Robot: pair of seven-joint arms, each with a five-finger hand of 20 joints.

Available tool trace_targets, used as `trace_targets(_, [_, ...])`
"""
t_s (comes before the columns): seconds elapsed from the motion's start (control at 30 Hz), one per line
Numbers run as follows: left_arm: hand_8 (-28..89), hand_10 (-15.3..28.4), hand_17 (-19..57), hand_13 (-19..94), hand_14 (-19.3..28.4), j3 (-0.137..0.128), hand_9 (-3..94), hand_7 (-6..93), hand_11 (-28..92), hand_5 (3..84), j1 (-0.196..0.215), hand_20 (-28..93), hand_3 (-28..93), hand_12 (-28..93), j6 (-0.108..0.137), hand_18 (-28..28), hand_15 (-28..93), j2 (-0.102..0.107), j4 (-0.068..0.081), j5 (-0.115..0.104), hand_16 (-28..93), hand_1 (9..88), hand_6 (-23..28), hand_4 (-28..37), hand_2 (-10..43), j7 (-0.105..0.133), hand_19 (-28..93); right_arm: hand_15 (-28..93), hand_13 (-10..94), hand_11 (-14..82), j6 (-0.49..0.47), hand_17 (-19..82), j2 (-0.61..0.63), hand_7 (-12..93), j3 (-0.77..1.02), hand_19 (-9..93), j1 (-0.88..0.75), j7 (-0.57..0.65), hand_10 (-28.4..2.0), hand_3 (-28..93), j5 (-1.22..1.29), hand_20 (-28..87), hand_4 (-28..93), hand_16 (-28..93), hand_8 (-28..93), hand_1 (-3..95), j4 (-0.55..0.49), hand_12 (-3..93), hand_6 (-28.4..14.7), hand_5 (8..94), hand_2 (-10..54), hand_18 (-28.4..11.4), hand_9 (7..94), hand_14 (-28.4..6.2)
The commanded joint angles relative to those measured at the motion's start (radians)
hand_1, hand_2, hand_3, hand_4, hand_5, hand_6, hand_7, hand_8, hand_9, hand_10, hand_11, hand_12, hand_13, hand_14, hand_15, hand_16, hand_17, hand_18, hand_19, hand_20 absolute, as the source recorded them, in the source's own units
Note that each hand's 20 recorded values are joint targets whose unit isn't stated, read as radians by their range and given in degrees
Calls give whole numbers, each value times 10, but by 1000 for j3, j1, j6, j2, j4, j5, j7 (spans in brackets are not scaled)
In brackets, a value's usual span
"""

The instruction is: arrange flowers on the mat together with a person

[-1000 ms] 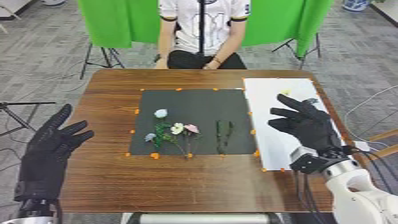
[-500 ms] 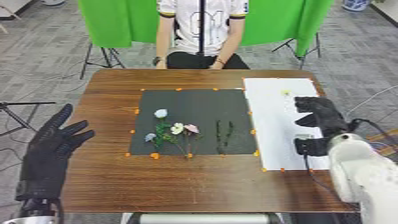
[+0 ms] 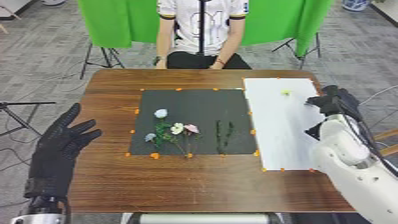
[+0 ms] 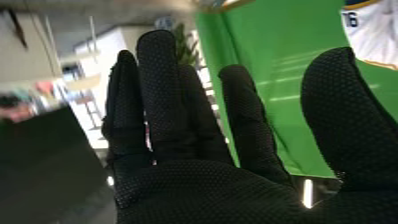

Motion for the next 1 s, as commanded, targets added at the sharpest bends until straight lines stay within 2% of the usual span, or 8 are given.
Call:
trace_targets(0.03, [-115,184,-82,244,269,4,327,163,250,288,-16,213,774,120,-12,241,542,-8,7,10,-85,163,36,-283,36,-25,492,615,480,152,-135,183,34,133,-96,744,183,-19,-197,763,35,64,-253,63,-113,297,113,147,-13,399,-11,-226,425,-165])
trace_targets(0.13, [-116,184,-82,243,268,9,327,162,250,288,-33,213,776,120,-20,241,541,-3,11,9,-85,164,36,-283,36,-33,492,610,480,150,-135,182,34,134,-127,743,213,-26,-195,763,55,58,-253,64,-112,303,156,146,-8,391,-17,-226,422,-163])
trace_targets(0.43, [-116,184,-82,242,268,12,327,161,251,288,-46,213,774,120,-29,241,541,-1,19,8,-86,168,36,-283,37,-39,493,590,495,152,-318,179,-7,152,-147,735,245,-81,-180,771,72,50,-261,65,-120,325,240,143,19,411,-39,-225,437,-153])
trace_targets(0.57, [-115,184,-82,243,268,11,327,162,252,288,-45,213,774,120,-37,241,540,1,22,-27,-86,169,37,-283,37,-31,493,566,502,141,-389,175,-32,161,-186,723,266,-126,-161,772,26,53,-269,70,-128,334,284,139,40,422,-44,-224,444,-147])
trace_targets(0.77, [-115,185,-82,244,269,14,327,162,251,289,-70,213,777,119,-43,241,544,-3,27,-12,-87,171,37,-283,36,-46,493,531,544,149,-343,182,-51,182,-228,711,277,-143,-132,772,11,66,-280,83,-142,367,315,141,54,473,-71,-221,488,-124])
trace_targets(0.83, [-115,185,-82,243,268,18,328,162,252,289,-71,213,777,119,-43,241,544,5,29,-23,-87,171,37,-283,36,-35,493,511,575,162,-327,191,-48,189,-248,703,283,-135,-111,765,-6,73,-282,94,-151,383,319,136,60,510,-81,-217,539,-113])
trace_targets(0.93, [-115,186,-82,242,269,19,328,163,253,289,-68,213,779,119,-43,241,543,-2,28,-16,-87,171,37,-283,36,-35,493,489,621,173,-273,212,-49,192,-275,703,288,-134,-96,754,-28,81,-282,115,-155,419,331,135,67,598,-92,-206,611,-92])
trace_targets(1.0, [-116,186,-82,243,269,20,328,163,253,289,-67,214,778,119,-39,240,543,-1,28,-22,-87,172,37,-283,36,-33,493,478,656,182,-264,231,-50,196,-280,705,287,-134,-82,692,-28,86,-283,140,-82,470,330,145,62,668,-95,-193,682,-76])
